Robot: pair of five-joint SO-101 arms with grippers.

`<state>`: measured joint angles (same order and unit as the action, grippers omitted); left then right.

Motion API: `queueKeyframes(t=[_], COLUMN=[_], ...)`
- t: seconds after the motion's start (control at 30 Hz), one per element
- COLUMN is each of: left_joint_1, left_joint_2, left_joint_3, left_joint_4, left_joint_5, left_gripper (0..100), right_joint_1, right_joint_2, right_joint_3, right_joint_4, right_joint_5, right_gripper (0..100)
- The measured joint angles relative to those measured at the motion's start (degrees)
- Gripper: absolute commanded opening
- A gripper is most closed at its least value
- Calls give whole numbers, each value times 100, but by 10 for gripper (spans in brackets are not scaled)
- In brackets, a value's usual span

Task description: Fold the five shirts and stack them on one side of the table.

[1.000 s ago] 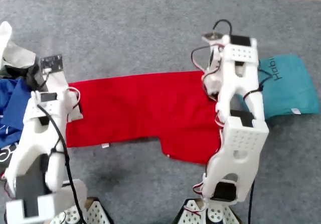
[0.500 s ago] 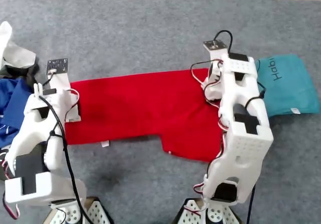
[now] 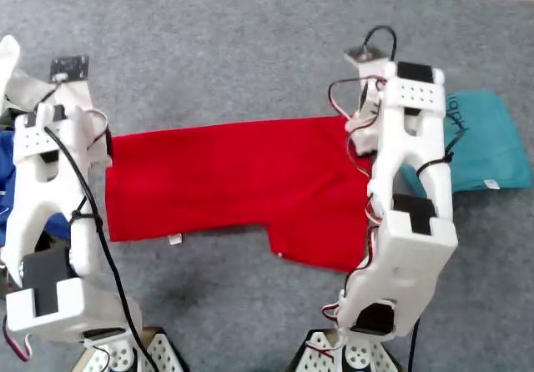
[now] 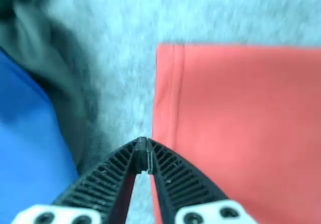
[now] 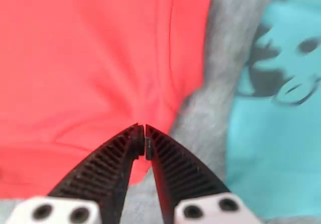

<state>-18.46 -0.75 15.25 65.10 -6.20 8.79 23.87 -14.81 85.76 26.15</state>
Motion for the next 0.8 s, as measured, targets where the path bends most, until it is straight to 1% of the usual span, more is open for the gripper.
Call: queueKeyframes(t=[0.07,0.13,0.3,0.43,0.63,0.73,0.8], left_joint_1=[211,325,343,352,352,352,352], left_joint_2=[193,536,1776,2136,2145,2145,2145], left_joint_3=[-105,-123,-211,-413,-448,-448,-448], left_joint_4=[-237,-651,-1486,-1697,-1697,-1697,-1697], left_joint_5=[167,343,747,844,870,870,870], left_gripper=[29,29,29,29,29,29,29], right_joint_1=[-123,-237,-325,-264,-141,-141,-132], right_joint_2=[0,0,466,1029,1310,1257,1125], right_joint_3=[-26,9,220,229,220,220,220], right_joint_4=[-308,-712,-1855,-2435,-2725,-2629,-2347], right_joint_5=[0,0,-9,0,-18,-18,-18], right_gripper=[15,15,15,15,15,15,15])
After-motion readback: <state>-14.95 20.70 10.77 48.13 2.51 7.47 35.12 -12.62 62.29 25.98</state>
